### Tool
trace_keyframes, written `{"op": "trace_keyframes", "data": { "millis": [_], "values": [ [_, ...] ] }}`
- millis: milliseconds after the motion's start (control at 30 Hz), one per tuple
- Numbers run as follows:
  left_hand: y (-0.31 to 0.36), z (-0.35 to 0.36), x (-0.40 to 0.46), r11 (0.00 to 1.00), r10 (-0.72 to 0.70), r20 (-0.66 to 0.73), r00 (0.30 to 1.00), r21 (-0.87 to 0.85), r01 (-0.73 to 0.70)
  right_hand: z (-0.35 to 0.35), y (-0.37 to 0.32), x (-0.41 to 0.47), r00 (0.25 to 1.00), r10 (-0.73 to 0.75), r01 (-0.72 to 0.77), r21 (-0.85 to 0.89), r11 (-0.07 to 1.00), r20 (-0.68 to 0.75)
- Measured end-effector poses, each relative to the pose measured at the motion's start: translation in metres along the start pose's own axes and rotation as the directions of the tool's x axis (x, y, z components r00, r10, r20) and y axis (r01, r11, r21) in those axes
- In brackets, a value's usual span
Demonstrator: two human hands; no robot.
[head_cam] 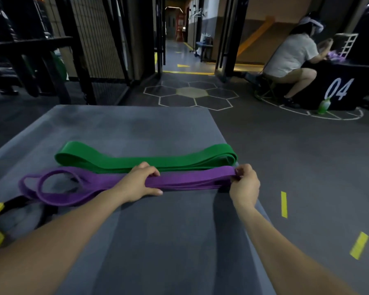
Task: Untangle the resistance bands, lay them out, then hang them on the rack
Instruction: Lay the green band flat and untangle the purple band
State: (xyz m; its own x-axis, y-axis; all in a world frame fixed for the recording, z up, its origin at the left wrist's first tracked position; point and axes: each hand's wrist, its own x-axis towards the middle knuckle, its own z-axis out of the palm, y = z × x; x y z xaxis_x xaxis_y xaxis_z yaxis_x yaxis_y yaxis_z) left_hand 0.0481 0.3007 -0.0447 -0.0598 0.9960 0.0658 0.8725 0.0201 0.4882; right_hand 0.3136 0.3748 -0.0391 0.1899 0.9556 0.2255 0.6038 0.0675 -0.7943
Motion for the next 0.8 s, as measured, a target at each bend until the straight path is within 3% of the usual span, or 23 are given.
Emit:
{"op": "trace_keyframes", "data": {
  "millis": [333,400,500,567,667,733,800],
  "values": [
    [0.007,0.001,-0.001,0.997,-0.032,-0.046,0.998,-0.065,0.029,-0.013,0.007,-0.005,0.965,-0.225,0.249,-0.197,0.948,0.135],
    [0.007,0.001,-0.001,0.998,-0.031,-0.044,0.999,-0.062,0.028,-0.019,0.002,-0.012,0.938,-0.334,0.347,-0.241,0.906,0.092],
    [0.007,0.001,0.0,0.999,-0.022,-0.045,0.999,-0.047,0.019,-0.009,-0.025,-0.03,0.781,-0.622,0.616,-0.224,0.755,0.048],
    [0.008,0.0,0.0,0.999,-0.02,-0.057,0.998,-0.046,0.017,0.013,-0.052,-0.042,0.651,-0.734,0.759,-0.161,0.631,0.195],
    [0.008,0.002,0.001,1.0,0.018,-0.075,0.997,0.005,-0.017,0.052,-0.072,-0.055,0.552,-0.669,0.814,-0.147,0.561,0.498],
    [0.006,0.003,0.002,0.999,0.027,-0.075,0.997,0.019,-0.026,0.068,-0.071,-0.057,0.569,-0.56,0.787,-0.202,0.583,0.602],
    [0.004,0.003,0.002,1.0,0.02,-0.081,0.997,0.007,-0.019,0.073,-0.063,-0.058,0.596,-0.514,0.764,-0.239,0.599,0.617]
  ]
}}
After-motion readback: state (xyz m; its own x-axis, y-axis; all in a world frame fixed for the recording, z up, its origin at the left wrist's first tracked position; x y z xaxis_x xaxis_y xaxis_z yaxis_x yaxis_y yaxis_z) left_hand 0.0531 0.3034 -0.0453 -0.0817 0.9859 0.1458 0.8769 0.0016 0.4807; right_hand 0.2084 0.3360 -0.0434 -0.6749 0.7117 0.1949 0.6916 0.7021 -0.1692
